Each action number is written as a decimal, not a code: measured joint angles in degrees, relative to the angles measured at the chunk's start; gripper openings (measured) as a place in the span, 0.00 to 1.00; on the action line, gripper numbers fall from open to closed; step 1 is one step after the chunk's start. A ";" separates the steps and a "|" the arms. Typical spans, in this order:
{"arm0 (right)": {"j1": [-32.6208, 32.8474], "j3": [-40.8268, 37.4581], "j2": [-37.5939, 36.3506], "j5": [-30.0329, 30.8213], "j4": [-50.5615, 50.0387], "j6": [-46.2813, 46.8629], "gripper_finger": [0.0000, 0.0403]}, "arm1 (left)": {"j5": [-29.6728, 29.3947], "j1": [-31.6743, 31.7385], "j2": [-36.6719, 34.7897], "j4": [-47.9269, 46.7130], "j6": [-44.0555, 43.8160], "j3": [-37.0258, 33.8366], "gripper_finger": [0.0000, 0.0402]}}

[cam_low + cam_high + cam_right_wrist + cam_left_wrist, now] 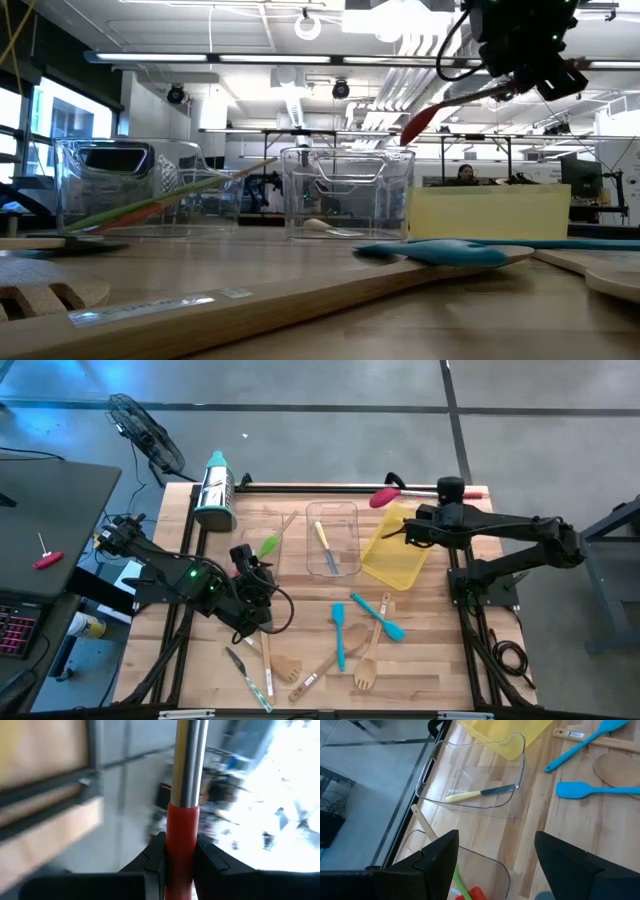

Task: Pick & Place Kitchen Items
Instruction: Put the red slotted spoon into the yellow bin

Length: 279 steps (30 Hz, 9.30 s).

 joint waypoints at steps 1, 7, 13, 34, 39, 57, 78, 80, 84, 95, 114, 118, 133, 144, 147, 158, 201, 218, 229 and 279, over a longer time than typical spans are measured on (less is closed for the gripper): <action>-0.02 -0.02 0.13 2.57 0.10 -1.05 0.13 | -0.02 0.00 0.00 0.00 0.00 0.00 0.64; -0.03 0.50 0.11 15.99 0.93 -11.49 0.13 | -0.29 0.00 0.00 0.02 -0.01 0.00 0.64; 0.01 3.46 0.11 6.60 3.76 -19.02 0.13 | -0.98 0.00 0.00 0.04 -0.09 0.00 0.64; -4.79 17.59 10.46 -26.30 0.11 -21.27 0.13 | 0.17 0.00 0.02 -0.07 -0.14 0.00 0.64; -7.62 17.59 10.41 -30.05 0.15 -20.96 0.13 | 0.09 0.00 0.02 -0.69 0.09 0.00 0.64; -10.24 17.55 10.74 -52.48 0.10 -8.57 0.13 | 0.05 0.00 0.02 -0.98 0.22 0.00 0.64; -10.09 2.98 -10.32 -67.79 0.16 6.32 0.13 | 0.22 0.00 0.02 -1.42 0.20 0.00 0.64; -7.46 0.92 -9.72 -71.39 0.19 8.98 0.13 | 0.22 0.00 0.02 -1.19 0.20 0.00 0.64; -0.34 -2.15 -6.14 -77.13 -0.01 12.52 0.13 | 0.22 0.00 0.02 -0.90 0.20 0.00 0.64; 10.21 -2.40 8.53 -80.32 0.19 13.82 0.13 | 0.34 0.00 0.02 -0.82 -0.71 -0.01 0.64; 11.80 5.66 2.19 -79.38 0.11 23.73 0.13 | 1.40 0.00 0.02 -0.83 -1.44 -0.01 0.64; 7.00 5.64 0.60 -76.04 0.15 22.67 0.13 | 1.58 -0.04 0.08 -0.81 -1.95 0.00 0.64; -4.83 -1.03 -1.19 -64.64 0.13 11.45 0.13 | 2.29 -0.02 0.44 -0.85 -1.49 -0.04 0.64; -5.83 -0.98 -1.59 -48.13 0.14 1.14 0.13 | 1.36 -0.01 0.44 -0.85 -1.49 -0.04 0.64; -5.77 -0.98 -1.59 -47.39 0.11 -0.37 0.13 | 1.24 0.00 0.44 -0.83 -1.49 -0.04 0.64; -1.02 -7.58 -4.24 -49.64 0.00 -0.44 0.13 | 0.60 0.44 0.44 -0.85 1.38 -0.04 0.64; 3.63 -10.10 -1.72 -42.94 9.88 -9.16 0.13 | 10.54 12.02 0.39 12.85 12.07 -7.63 0.64; 2.18 -10.10 4.58 -44.94 16.55 -13.59 0.13 | 12.22 12.00 0.39 14.54 11.77 -7.55 0.64; -1.33 -10.10 9.32 -45.30 21.99 -19.10 0.13 | 12.37 11.98 0.39 14.60 11.78 -7.54 0.64; 3.25 -10.10 11.11 -30.93 22.81 -13.03 0.24 | 12.33 11.98 0.39 14.60 12.07 -7.56 0.64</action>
